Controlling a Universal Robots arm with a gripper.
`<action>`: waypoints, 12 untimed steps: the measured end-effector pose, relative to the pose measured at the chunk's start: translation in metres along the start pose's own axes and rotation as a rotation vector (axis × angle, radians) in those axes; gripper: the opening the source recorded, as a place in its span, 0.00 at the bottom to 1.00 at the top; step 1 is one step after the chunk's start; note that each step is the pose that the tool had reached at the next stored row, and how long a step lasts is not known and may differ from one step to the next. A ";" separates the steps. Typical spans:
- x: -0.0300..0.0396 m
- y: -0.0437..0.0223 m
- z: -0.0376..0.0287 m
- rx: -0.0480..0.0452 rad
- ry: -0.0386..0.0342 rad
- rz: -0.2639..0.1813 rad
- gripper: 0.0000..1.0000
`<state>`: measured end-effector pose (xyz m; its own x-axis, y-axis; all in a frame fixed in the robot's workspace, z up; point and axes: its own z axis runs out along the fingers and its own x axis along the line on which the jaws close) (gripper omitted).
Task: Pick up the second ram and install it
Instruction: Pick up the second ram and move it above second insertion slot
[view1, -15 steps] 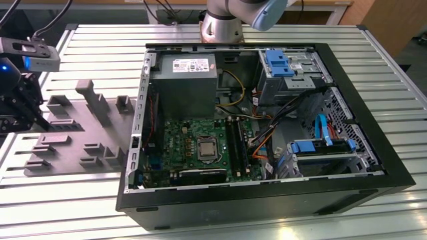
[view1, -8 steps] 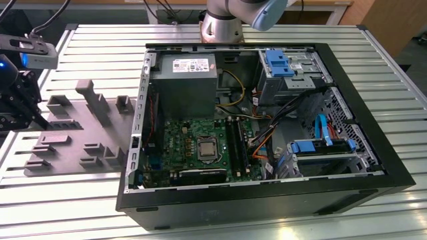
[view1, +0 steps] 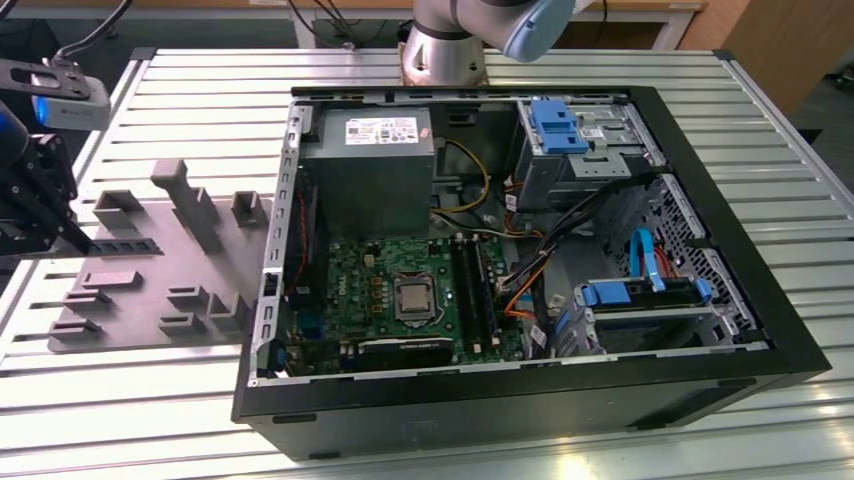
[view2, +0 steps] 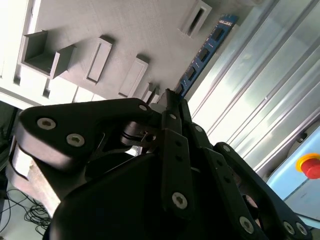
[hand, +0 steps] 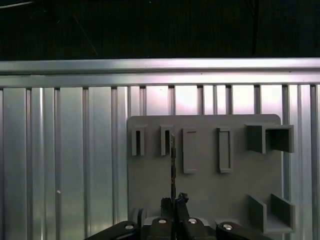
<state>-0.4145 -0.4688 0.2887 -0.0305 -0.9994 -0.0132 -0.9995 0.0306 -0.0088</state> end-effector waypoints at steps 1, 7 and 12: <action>0.0000 0.0000 -0.0012 -0.0001 0.0000 0.000 0.14; -0.0001 0.0000 -0.0078 0.0001 0.0000 0.000 0.14; -0.0002 -0.0001 -0.0130 0.0002 -0.0001 0.000 0.14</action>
<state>-0.4146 -0.4688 0.3017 -0.0305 -0.9994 -0.0132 -0.9995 0.0306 -0.0090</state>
